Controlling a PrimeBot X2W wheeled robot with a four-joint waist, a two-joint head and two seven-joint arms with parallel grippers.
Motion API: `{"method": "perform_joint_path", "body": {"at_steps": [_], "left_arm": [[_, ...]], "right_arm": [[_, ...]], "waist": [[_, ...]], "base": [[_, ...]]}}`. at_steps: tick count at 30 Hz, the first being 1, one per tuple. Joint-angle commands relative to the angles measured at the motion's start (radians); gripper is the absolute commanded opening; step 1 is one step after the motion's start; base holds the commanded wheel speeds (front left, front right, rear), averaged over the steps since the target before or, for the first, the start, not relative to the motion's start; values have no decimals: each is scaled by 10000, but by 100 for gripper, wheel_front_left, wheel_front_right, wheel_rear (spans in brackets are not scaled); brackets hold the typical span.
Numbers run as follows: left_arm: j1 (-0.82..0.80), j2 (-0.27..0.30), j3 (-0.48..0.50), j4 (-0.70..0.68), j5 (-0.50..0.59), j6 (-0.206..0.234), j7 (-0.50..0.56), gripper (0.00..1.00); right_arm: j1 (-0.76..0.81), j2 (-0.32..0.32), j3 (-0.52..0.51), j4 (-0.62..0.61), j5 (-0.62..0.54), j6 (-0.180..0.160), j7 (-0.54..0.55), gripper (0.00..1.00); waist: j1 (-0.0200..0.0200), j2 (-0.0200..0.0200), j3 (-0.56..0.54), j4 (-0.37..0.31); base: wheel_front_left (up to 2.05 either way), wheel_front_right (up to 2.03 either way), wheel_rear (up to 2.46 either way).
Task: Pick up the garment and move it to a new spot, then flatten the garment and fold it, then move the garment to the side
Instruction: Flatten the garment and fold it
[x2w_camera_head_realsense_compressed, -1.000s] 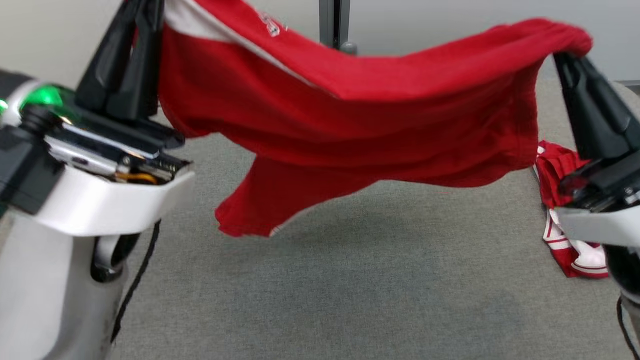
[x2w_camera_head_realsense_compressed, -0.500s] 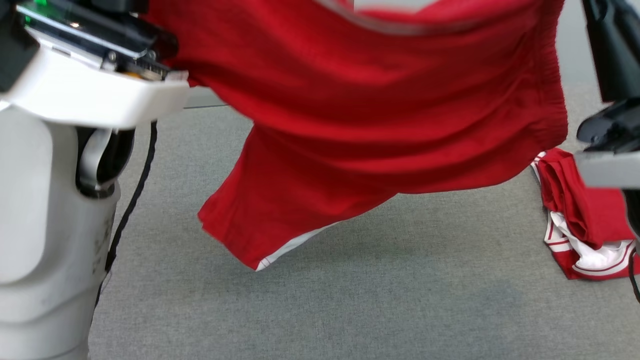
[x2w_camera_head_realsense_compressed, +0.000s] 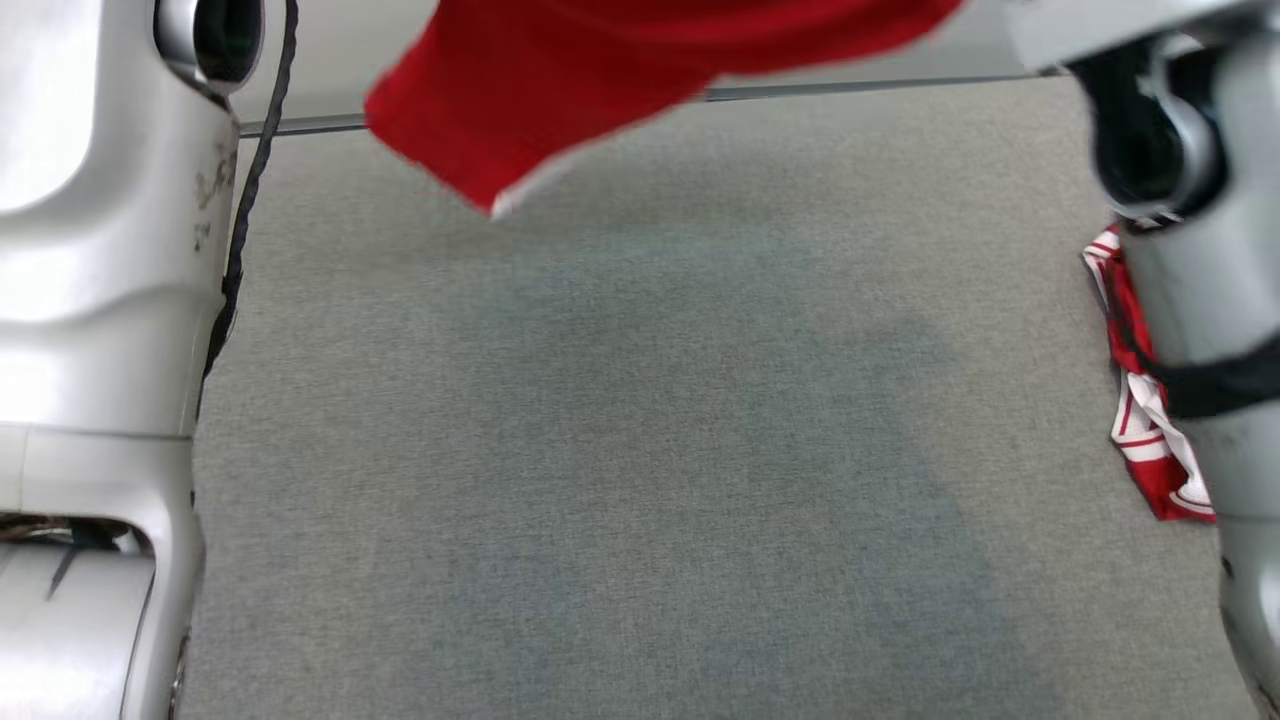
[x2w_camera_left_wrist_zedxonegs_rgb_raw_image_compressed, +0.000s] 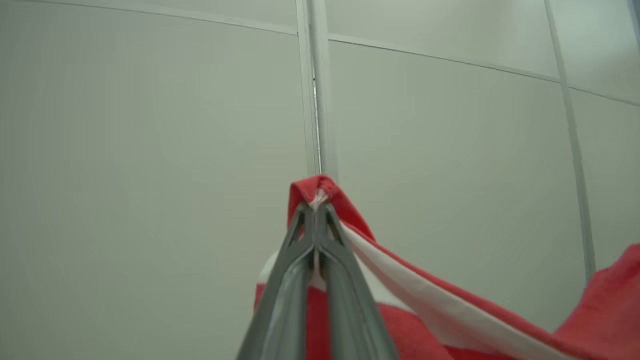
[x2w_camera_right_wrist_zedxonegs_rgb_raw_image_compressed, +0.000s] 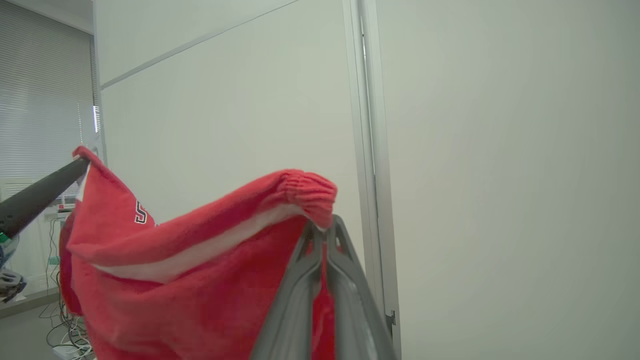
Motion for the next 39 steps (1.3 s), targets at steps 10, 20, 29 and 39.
{"method": "perform_joint_path", "body": {"at_steps": [10, 20, 29, 39], "left_arm": [[56, -582, -197, 3573, -314, -98, -59, 0], [2718, -791, -980, 3706, -1572, -109, -64, 0], [6477, -582, -199, 975, -1488, -110, -63, 0], [10451, -22, 804, -2225, -946, -111, -64, 0]], "right_arm": [[-1648, 1258, 1457, 4996, -27, 2, -1615, 0], [627, 1127, 2490, 5650, 585, 2, -1886, 0], [5023, 317, 1332, 2033, 28, 2, -1862, 0], [8778, -262, 812, -810, -948, 2, -1853, 0]], "waist": [[0, 0, 968, 85], [0, 0, 1639, 383], [0, 0, 1061, 346], [0, 0, 85, 217]], "base": [[0, 0, 0], [0, 0, 0], [0, 0, 0], [0, 0, 0]]}}
